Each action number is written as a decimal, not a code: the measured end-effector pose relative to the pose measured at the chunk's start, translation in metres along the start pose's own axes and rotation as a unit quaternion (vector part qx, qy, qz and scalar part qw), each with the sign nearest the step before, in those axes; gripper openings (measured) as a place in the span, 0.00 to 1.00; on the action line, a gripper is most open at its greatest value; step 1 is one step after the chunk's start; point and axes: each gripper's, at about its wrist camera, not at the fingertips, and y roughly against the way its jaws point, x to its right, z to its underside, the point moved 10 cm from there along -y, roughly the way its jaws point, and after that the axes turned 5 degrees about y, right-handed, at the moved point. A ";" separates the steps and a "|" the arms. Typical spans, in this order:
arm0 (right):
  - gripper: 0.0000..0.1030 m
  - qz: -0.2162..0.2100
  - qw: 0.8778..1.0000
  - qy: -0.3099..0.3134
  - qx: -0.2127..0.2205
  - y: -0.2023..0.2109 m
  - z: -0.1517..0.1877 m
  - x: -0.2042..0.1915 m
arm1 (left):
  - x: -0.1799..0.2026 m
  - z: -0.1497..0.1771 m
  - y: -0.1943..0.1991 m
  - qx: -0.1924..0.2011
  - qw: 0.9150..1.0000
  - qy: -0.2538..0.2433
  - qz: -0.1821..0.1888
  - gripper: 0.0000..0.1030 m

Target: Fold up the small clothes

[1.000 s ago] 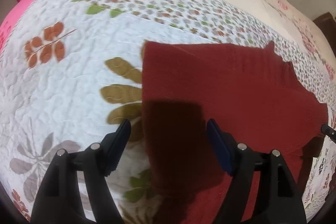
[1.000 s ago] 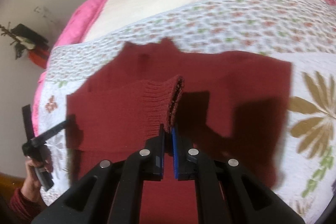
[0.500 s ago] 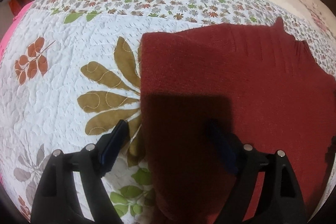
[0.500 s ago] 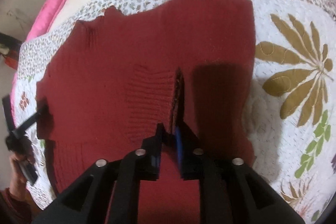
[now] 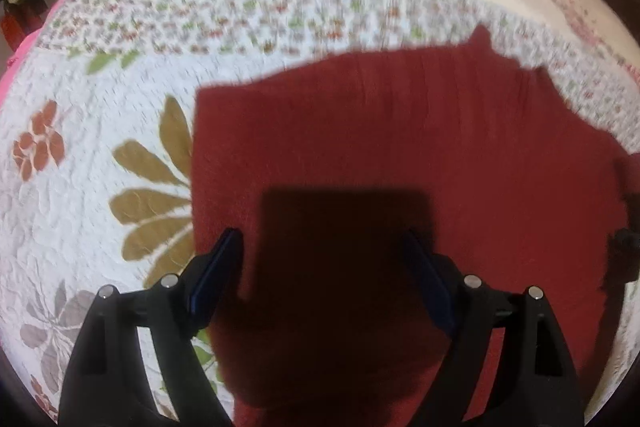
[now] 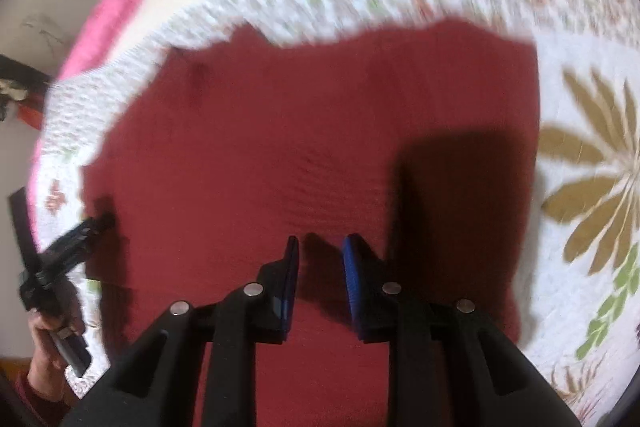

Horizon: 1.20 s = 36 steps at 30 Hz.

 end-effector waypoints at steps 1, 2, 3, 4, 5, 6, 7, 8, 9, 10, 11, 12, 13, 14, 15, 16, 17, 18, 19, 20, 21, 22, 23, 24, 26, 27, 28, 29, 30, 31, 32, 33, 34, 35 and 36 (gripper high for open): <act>0.21 -0.004 1.000 -0.005 -0.001 -0.006 0.003 0.003 | 0.001 0.002 -0.003 0.002 1.000 -0.011 -0.005 0.80; 0.21 -0.010 1.000 -0.010 0.004 -0.010 0.005 0.005 | 0.003 0.003 -0.004 0.003 1.000 -0.017 -0.007 0.81; 0.21 -0.013 1.000 -0.013 0.007 -0.013 0.007 0.007 | 0.004 0.003 -0.005 0.003 1.000 -0.022 -0.008 0.82; 0.21 -0.012 1.000 -0.015 0.008 -0.014 0.007 0.007 | 0.005 0.004 -0.007 0.002 1.000 -0.024 -0.008 0.82; 0.21 -0.006 1.000 -0.013 0.008 -0.015 0.007 0.006 | 0.005 0.003 -0.008 0.001 1.000 -0.022 -0.005 0.82; 0.22 0.006 1.000 -0.003 0.007 -0.016 0.006 0.004 | 0.005 0.003 -0.008 -0.001 1.000 -0.020 -0.003 0.82; 0.22 0.018 1.000 0.009 0.005 -0.016 0.006 0.002 | 0.006 0.002 -0.008 -0.002 1.000 -0.020 -0.001 0.82; 0.22 0.027 0.999 0.018 0.003 -0.016 0.006 0.000 | 0.007 0.002 -0.005 -0.002 1.000 -0.020 0.001 0.82; 0.22 0.032 0.999 0.023 0.001 -0.011 0.006 -0.002 | 0.005 0.002 0.001 -0.002 1.000 -0.019 0.002 0.81; 0.26 0.029 0.999 0.022 0.005 -0.002 0.008 -0.005 | 0.002 0.001 0.009 -0.003 1.000 -0.015 0.005 0.81; 0.37 0.018 0.999 0.021 0.021 0.013 0.010 -0.009 | -0.002 0.003 0.023 0.002 1.000 -0.008 0.016 0.81; 0.43 0.010 0.999 0.023 0.034 0.024 0.012 -0.012 | -0.006 0.006 0.036 0.009 1.000 -0.003 0.025 0.81; 0.53 0.005 0.998 0.028 0.047 0.036 0.018 -0.014 | -0.011 0.009 0.046 0.013 0.999 0.000 0.029 0.82; 0.55 0.003 0.998 0.035 0.055 0.047 0.026 -0.016 | -0.020 0.018 0.059 0.016 0.999 0.006 0.031 0.83; 0.55 0.002 0.997 0.044 0.056 0.057 0.040 -0.016 | -0.029 0.029 0.071 0.017 0.999 0.012 0.033 0.83; 0.55 0.001 0.997 0.050 0.054 0.063 0.052 -0.016 | -0.037 0.040 0.078 0.016 0.999 0.017 0.035 0.83; 0.55 0.000 0.997 0.053 0.049 0.067 0.066 -0.015 | -0.047 0.057 0.086 0.010 0.999 0.020 0.032 0.83; 0.55 0.000 0.998 0.053 0.044 0.072 0.086 -0.011 | -0.057 0.070 0.089 0.005 0.999 0.020 0.028 0.83; 0.55 -0.002 0.998 0.050 0.038 0.075 0.103 -0.007 | -0.064 0.087 0.093 -0.001 1.000 0.018 0.022 0.83; 0.55 -0.004 0.998 0.047 0.034 0.078 0.116 -0.004 | -0.070 0.105 0.097 -0.010 1.000 0.017 0.018 0.83; 0.55 -0.006 0.999 0.040 0.027 0.083 0.135 0.002 | -0.075 0.124 0.101 -0.019 1.000 0.014 0.017 0.83; 0.55 -0.006 0.999 0.035 0.020 0.085 0.148 0.004 | -0.078 0.136 0.103 -0.026 0.999 0.012 0.018 0.83; 0.55 -0.005 0.999 0.029 0.013 0.087 0.167 0.007 | -0.081 0.155 0.107 -0.036 0.999 0.010 0.017 0.83; 0.55 -0.002 1.000 0.021 0.008 0.090 0.184 0.011 | -0.082 0.167 0.109 -0.044 0.999 0.009 0.018 0.83; 0.55 -0.006 1.000 0.004 -0.004 0.089 0.207 0.017 | -0.088 0.197 0.117 -0.063 0.998 0.011 0.024 0.83; 0.55 -0.007 1.000 -0.002 -0.014 0.088 0.224 0.020 | -0.091 0.211 0.119 -0.070 0.997 0.013 0.022 0.83; 0.55 -0.002 1.000 -0.004 -0.020 0.087 0.235 0.023 | -0.094 0.218 0.118 -0.074 0.997 0.015 0.022 0.83; 0.55 0.003 1.000 -0.005 -0.025 0.087 0.246 0.026 | -0.097 0.229 0.120 -0.079 0.996 0.017 0.021 0.83; 0.55 0.008 0.999 -0.006 -0.031 0.088 0.259 0.029 | -0.099 0.238 0.121 -0.083 0.996 0.017 0.019 0.83; 0.55 0.008 0.999 -0.008 -0.034 0.088 0.265 0.030 | -0.100 0.245 0.122 -0.086 0.996 0.016 0.019 0.83; 0.56 0.007 0.999 -0.014 -0.038 0.088 0.276 0.032 | -0.102 0.253 0.123 -0.089 0.996 0.015 0.018 0.83; 0.56 0.008 0.999 -0.017 -0.041 0.087 0.283 0.034 | -0.104 0.261 0.123 -0.094 0.995 0.015 0.018 0.83; 0.57 0.009 0.999 -0.020 -0.044 0.087 0.289 0.036 | -0.106 0.269 0.122 -0.101 0.995 0.013 0.017 0.83; 0.59 0.008 0.999 -0.022 -0.048 0.086 0.296 0.038 | -0.108 0.275 0.122 -0.106 0.994 0.013 0.016 0.83; 0.60 0.005 0.998 -0.025 -0.053 0.086 0.304 0.039 | -0.110 0.281 0.122 -0.111 0.994 0.014 0.016 0.83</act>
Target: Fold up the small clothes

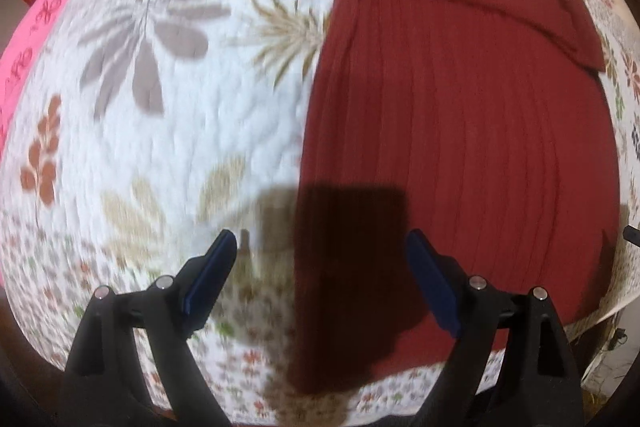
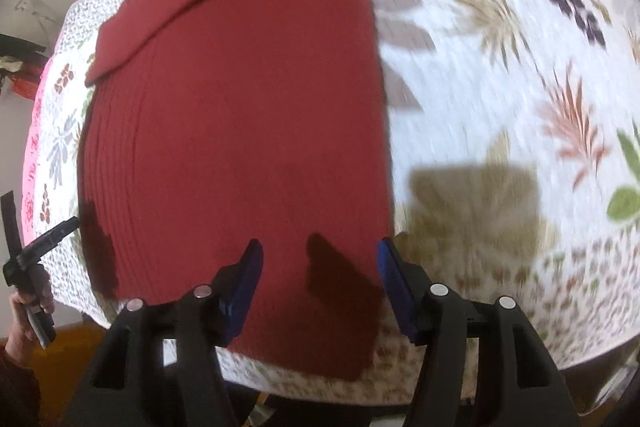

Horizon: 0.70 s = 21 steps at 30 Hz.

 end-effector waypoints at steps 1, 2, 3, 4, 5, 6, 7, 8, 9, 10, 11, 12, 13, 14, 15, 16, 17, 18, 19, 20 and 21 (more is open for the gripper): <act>0.62 -0.003 1.000 -0.001 -0.003 0.000 0.007 0.002 | -0.002 0.005 -0.001 -0.004 1.000 0.001 0.002 0.83; 0.64 -0.007 1.000 -0.001 -0.007 -0.001 0.013 0.003 | -0.006 0.011 -0.001 -0.007 1.000 0.002 0.003 0.83; 0.66 -0.006 1.000 0.001 -0.009 -0.002 0.019 0.004 | -0.009 0.016 -0.002 -0.010 1.000 0.003 0.004 0.83; 0.68 -0.004 1.000 0.002 -0.011 -0.003 0.024 0.006 | -0.012 0.022 -0.004 -0.015 1.000 0.004 0.007 0.84; 0.69 -0.003 1.000 0.003 -0.015 -0.004 0.029 0.009 | -0.015 0.027 -0.005 -0.021 1.000 0.004 0.011 0.84; 0.69 -0.002 1.000 0.003 -0.019 -0.007 0.034 0.011 | -0.017 0.032 -0.007 -0.025 1.000 0.005 0.014 0.84; 0.69 -0.003 1.000 0.001 -0.023 -0.010 0.038 0.012 | -0.019 0.037 -0.009 -0.030 0.999 0.004 0.017 0.84; 0.69 -0.006 1.000 -0.001 -0.028 -0.014 0.042 0.013 | -0.020 0.040 -0.012 -0.033 0.999 0.002 0.017 0.84; 0.69 -0.005 1.000 -0.002 -0.031 -0.016 0.045 0.015 | -0.021 0.044 -0.014 -0.035 0.999 0.000 0.016 0.84; 0.69 -0.005 0.999 -0.003 -0.033 -0.018 0.048 0.016 | -0.022 0.047 -0.017 -0.037 0.999 -0.001 0.015 0.84; 0.70 -0.006 0.999 -0.003 -0.035 -0.020 0.051 0.018 | -0.022 0.049 -0.020 -0.040 0.999 -0.002 0.015 0.84; 0.70 -0.008 0.999 -0.005 -0.038 -0.024 0.053 0.019 | -0.021 0.052 -0.022 -0.040 0.999 -0.002 0.016 0.85; 0.70 -0.009 0.999 -0.006 -0.038 -0.026 0.055 0.020 | -0.021 0.055 -0.022 -0.040 0.999 -0.005 0.016 0.86; 0.71 -0.010 0.999 -0.005 -0.037 -0.027 0.055 0.019 | -0.020 0.057 -0.024 -0.041 0.999 -0.008 0.014 0.86; 0.71 -0.010 0.999 -0.005 -0.037 -0.028 0.054 0.018 | -0.020 0.058 -0.024 -0.042 0.999 -0.010 0.012 0.86; 0.71 -0.008 0.999 -0.003 -0.037 -0.029 0.055 0.017 | -0.015 0.056 -0.025 -0.042 0.999 -0.010 0.014 0.86; 0.71 -0.008 0.999 0.000 -0.037 -0.030 0.055 0.015 | -0.008 0.056 -0.028 -0.045 0.999 -0.005 0.023 0.86; 0.71 -0.007 0.999 0.006 -0.037 -0.031 0.055 0.011 | -0.002 0.057 -0.029 -0.048 0.998 0.000 0.029 0.86; 0.71 -0.005 0.999 0.011 -0.038 -0.032 0.055 0.007 | 0.003 0.056 -0.030 -0.051 0.998 0.004 0.031 0.85; 0.68 -0.005 0.999 0.014 -0.038 -0.033 0.056 0.006 | 0.005 0.060 -0.033 -0.055 0.998 0.004 0.029 0.85; 0.65 -0.010 0.999 0.016 -0.038 -0.031 0.057 0.003 | 0.006 0.063 -0.034 -0.057 0.998 0.002 0.026 0.81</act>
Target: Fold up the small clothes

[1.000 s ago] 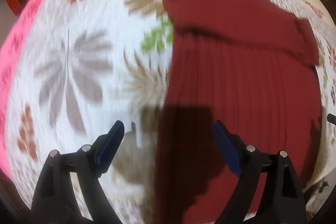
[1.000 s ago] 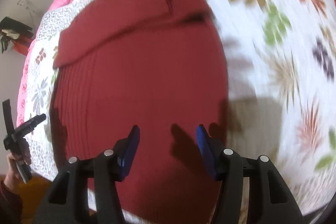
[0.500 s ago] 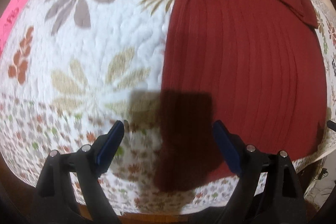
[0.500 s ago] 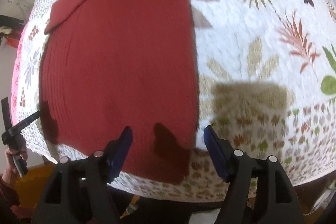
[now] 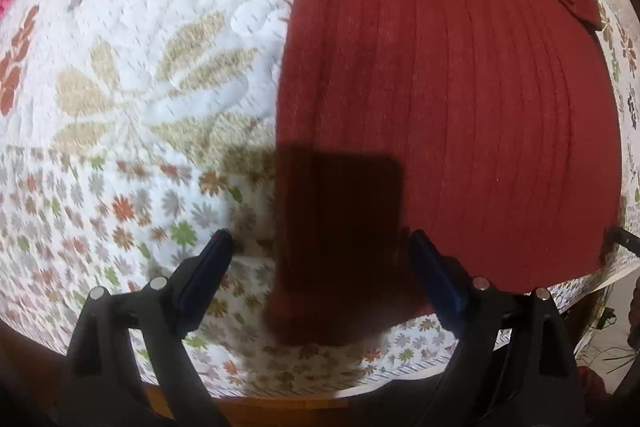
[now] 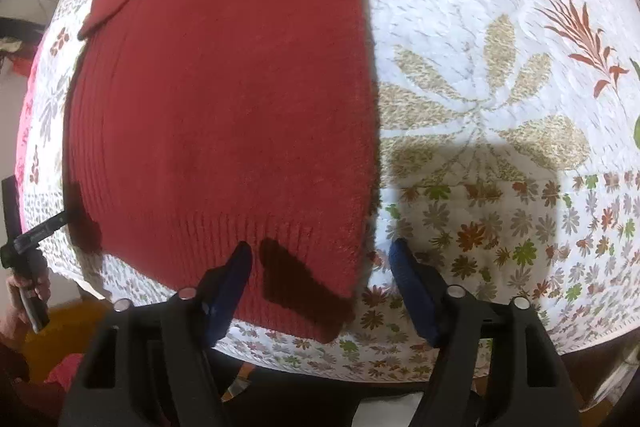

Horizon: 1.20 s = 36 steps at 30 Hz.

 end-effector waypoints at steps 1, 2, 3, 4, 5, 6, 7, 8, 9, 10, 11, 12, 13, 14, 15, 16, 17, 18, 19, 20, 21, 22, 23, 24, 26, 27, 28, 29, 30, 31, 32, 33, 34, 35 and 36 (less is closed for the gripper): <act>0.57 -0.008 1.000 0.000 -0.001 -0.001 0.000 -0.005 | 0.000 0.003 -0.002 -0.002 1.000 0.000 -0.003 0.78; 0.47 -0.024 1.000 -0.001 -0.005 -0.003 0.002 -0.008 | 0.001 0.005 -0.002 -0.005 1.000 0.002 -0.003 0.68; 0.44 -0.043 0.999 -0.005 -0.012 -0.006 0.005 -0.013 | 0.002 0.007 -0.002 -0.004 1.000 0.003 -0.006 0.62; 0.44 -0.047 0.999 -0.005 -0.014 -0.008 0.006 -0.017 | 0.005 0.009 -0.003 -0.003 1.000 0.003 -0.009 0.59; 0.42 -0.045 0.999 -0.001 -0.015 -0.010 0.007 -0.018 | 0.006 0.011 -0.004 -0.005 1.000 0.002 -0.015 0.53; 0.39 -0.040 0.999 0.004 -0.015 -0.012 0.007 -0.021 | 0.006 0.013 -0.005 -0.007 1.000 0.002 -0.020 0.46; 0.31 -0.042 0.999 0.006 -0.015 -0.013 0.007 -0.023 | 0.010 0.021 -0.008 -0.009 1.000 0.003 -0.025 0.39; 0.23 -0.045 0.999 0.005 -0.014 -0.013 0.007 -0.024 | 0.011 0.023 -0.009 -0.013 1.000 0.006 -0.027 0.24; 0.19 -0.044 0.999 0.005 -0.012 -0.012 0.007 -0.023 | 0.014 0.024 -0.009 -0.019 1.000 0.014 -0.012 0.10; 0.09 -0.046 0.999 0.005 -0.011 -0.010 0.006 -0.020 | 0.020 0.030 -0.010 -0.021 1.000 0.023 -0.001 0.07; 0.07 -0.055 0.998 -0.001 -0.010 -0.007 0.006 -0.019 | 0.021 0.031 -0.008 -0.020 0.999 0.035 0.010 0.07; 0.07 -0.067 0.998 -0.008 -0.008 -0.003 0.006 -0.012 | 0.022 0.030 -0.005 -0.020 0.999 0.039 0.017 0.06; 0.06 -0.079 0.997 -0.014 -0.006 0.000 0.006 -0.014 | 0.023 0.031 -0.002 -0.020 0.999 0.042 0.024 0.06; 0.06 -0.089 0.996 -0.019 -0.004 0.004 0.006 -0.013 | 0.027 0.032 0.003 -0.019 0.998 0.043 0.035 0.06; 0.06 -0.098 0.995 -0.020 0.000 0.009 0.005 -0.015 | 0.029 0.032 0.007 -0.016 0.998 0.042 0.043 0.06; 0.06 -0.106 0.994 -0.020 0.004 0.013 0.004 -0.016 | 0.027 0.032 0.012 -0.013 0.998 0.040 0.049 0.06; 0.06 -0.116 0.993 -0.020 0.009 0.019 0.002 -0.018 | 0.031 0.032 0.018 -0.009 0.998 0.037 0.055 0.06; 0.06 -0.122 0.992 -0.021 0.013 0.023 0.000 -0.019 | 0.033 0.032 0.023 -0.006 0.997 0.036 0.061 0.06; 0.06 -0.131 0.991 -0.022 0.018 0.029 -0.003 -0.021 | 0.034 0.032 0.028 -0.003 0.997 0.037 0.070 0.06; 0.06 -0.138 0.990 -0.022 0.024 0.034 -0.006 -0.023 | 0.035 0.029 0.036 0.000 0.996 0.043 0.082 0.06; 0.06 -0.144 0.989 -0.023 0.030 0.039 -0.010 -0.026 | 0.035 0.026 0.042 0.004 0.994 0.049 0.093 0.06; 0.06 -0.151 0.988 -0.023 0.036 0.044 -0.015 -0.027 | 0.034 0.024 0.046 0.008 0.994 0.052 0.099 0.05; 0.06 -0.159 0.986 -0.025 0.042 0.049 -0.019 -0.028 | 0.035 0.019 0.053 0.017 0.992 0.058 0.107 0.06; 0.06 -0.165 0.985 -0.026 0.047 0.053 -0.024 -0.026 | 0.034 0.010 0.059 0.023 0.992 0.061 0.112 0.06; 0.06 -0.175 0.982 -0.028 0.058 0.061 -0.035 -0.028 | 0.031 -0.007 0.069 0.037 0.990 0.063 0.122 0.05; 0.06 -0.180 0.981 -0.028 0.065 0.066 -0.043 -0.030 | 0.031 -0.013 0.071 0.045 0.989 0.062 0.124 0.05; 0.06 -0.184 0.980 -0.027 0.070 0.069 -0.049 -0.031 | 0.031 -0.023 0.071 0.052 0.989 0.061 0.124 0.05; 0.06 -0.188 0.979 -0.025 0.076 0.074 -0.058 -0.033 | 0.031 -0.033 0.076 0.061 0.989 0.058 0.124 0.05; 0.06 -0.190 0.978 -0.025 0.080 0.077 -0.064 -0.032 | 0.032 -0.039 0.080 0.069 0.988 0.058 0.125 0.05; 0.06 -0.193 0.977 -0.026 0.084 0.080 -0.071 -0.032 | 0.032 -0.045 0.085 0.077 0.987 0.060 0.127 0.05; 0.06 -0.196 0.976 -0.028 0.088 0.083 -0.078 -0.030 | 0.035 -0.050 0.089 0.082 0.986 0.062 0.129 0.06; 0.06 -0.198 0.975 -0.031 0.093 0.086 -0.089 -0.028 | 0.033 -0.058 0.089 0.088 0.986 0.065 0.130 0.06; 0.06 -0.198 0.975 -0.034 0.097 0.088 -0.099 -0.026 | 0.031 -0.068 0.092 0.093 0.985 0.069 0.131 0.06; 0.06 -0.198 0.975 -0.035 0.099 0.090 -0.106 -0.024 | 0.029 -0.078 0.092 0.098 0.983 0.075 0.134 0.06; 0.06 -0.199 0.974 -0.038 0.103 0.092 -0.118 -0.020 | 0.026 -0.087 0.092 0.102 0.983 0.079 0.134 0.06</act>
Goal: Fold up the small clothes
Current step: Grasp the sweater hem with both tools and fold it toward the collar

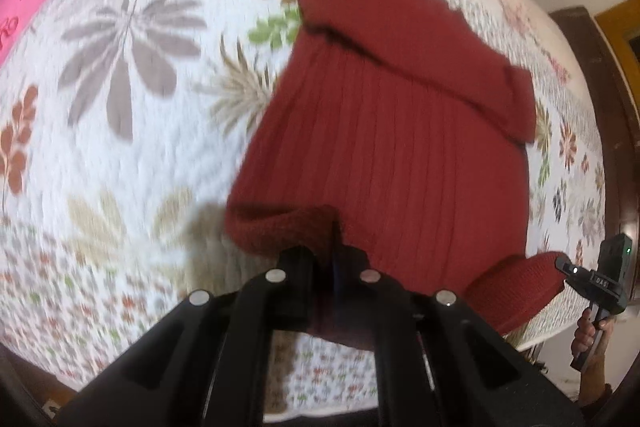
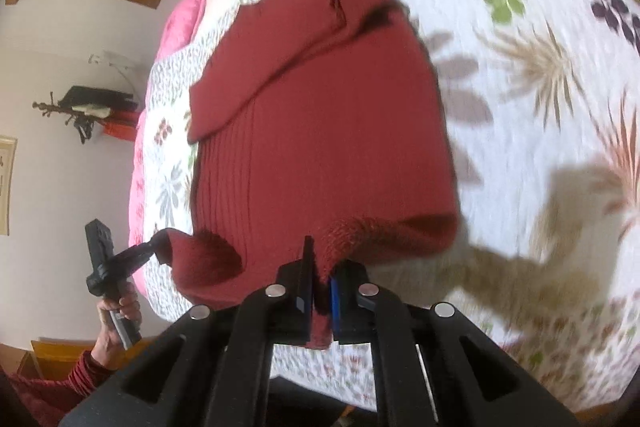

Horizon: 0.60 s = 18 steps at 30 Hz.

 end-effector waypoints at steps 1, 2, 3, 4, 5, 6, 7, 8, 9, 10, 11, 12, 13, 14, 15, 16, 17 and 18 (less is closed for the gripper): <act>0.06 -0.002 1.000 -0.004 0.001 -0.001 -0.007 0.002 | 0.001 -0.008 -0.004 0.003 1.000 0.002 -0.002 0.06; 0.06 -0.006 1.000 -0.010 0.002 -0.002 -0.016 0.004 | 0.000 -0.019 -0.009 0.006 1.000 0.008 -0.003 0.06; 0.06 -0.010 1.000 -0.021 0.001 -0.005 -0.028 0.009 | 0.004 -0.021 -0.015 0.006 1.000 0.012 -0.003 0.06; 0.06 -0.013 0.999 -0.030 0.002 -0.008 -0.038 0.014 | 0.007 -0.029 -0.018 0.006 1.000 0.018 -0.005 0.06; 0.06 -0.015 0.999 -0.036 0.002 -0.013 -0.044 0.015 | 0.008 -0.037 -0.023 0.006 1.000 0.021 -0.009 0.06; 0.06 -0.016 0.999 -0.045 0.001 -0.018 -0.057 0.020 | 0.011 -0.045 -0.028 0.006 1.000 0.021 -0.013 0.06; 0.06 -0.016 0.998 -0.053 -0.002 -0.024 -0.066 0.024 | 0.013 -0.053 -0.037 0.003 1.000 0.020 -0.019 0.06; 0.06 -0.015 0.998 -0.059 -0.005 -0.029 -0.074 0.027 | 0.014 -0.059 -0.042 0.001 0.999 0.020 -0.025 0.06; 0.06 -0.011 0.998 -0.061 -0.007 -0.033 -0.080 0.030 | 0.012 -0.065 -0.045 -0.002 0.999 0.019 -0.030 0.06; 0.06 -0.006 0.998 -0.062 -0.010 -0.037 -0.085 0.034 | 0.014 -0.070 -0.052 -0.005 0.999 0.019 -0.035 0.06; 0.06 -0.001 0.998 -0.062 -0.015 -0.043 -0.092 0.037 | 0.013 -0.074 -0.056 -0.008 0.999 0.020 -0.036 0.06; 0.06 0.006 0.998 -0.059 -0.021 -0.048 -0.096 0.039 | 0.013 -0.076 -0.060 -0.012 0.999 0.021 -0.038 0.06; 0.07 0.013 0.998 -0.055 -0.025 -0.051 -0.097 0.040 | 0.013 -0.080 -0.065 -0.017 0.999 0.023 -0.039 0.06; 0.14 0.022 0.998 -0.052 -0.031 -0.055 -0.099 0.042 | 0.012 -0.081 -0.069 -0.025 0.998 0.029 -0.039 0.11; 0.18 0.032 0.998 -0.049 -0.039 -0.057 -0.101 0.045 | 0.012 -0.082 -0.071 -0.033 0.998 0.039 -0.032 0.13; 0.24 0.037 0.997 -0.046 -0.041 -0.057 -0.102 0.046 | 0.011 -0.085 -0.071 -0.038 0.998 0.051 -0.021 0.16; 0.28 0.035 0.998 -0.044 -0.040 -0.055 -0.105 0.046 | 0.011 -0.087 -0.069 -0.039 0.997 0.063 -0.008 0.22; 0.31 0.040 0.998 -0.039 -0.032 -0.049 -0.107 0.047 | 0.010 -0.089 -0.065 -0.036 0.997 0.066 -0.006 0.38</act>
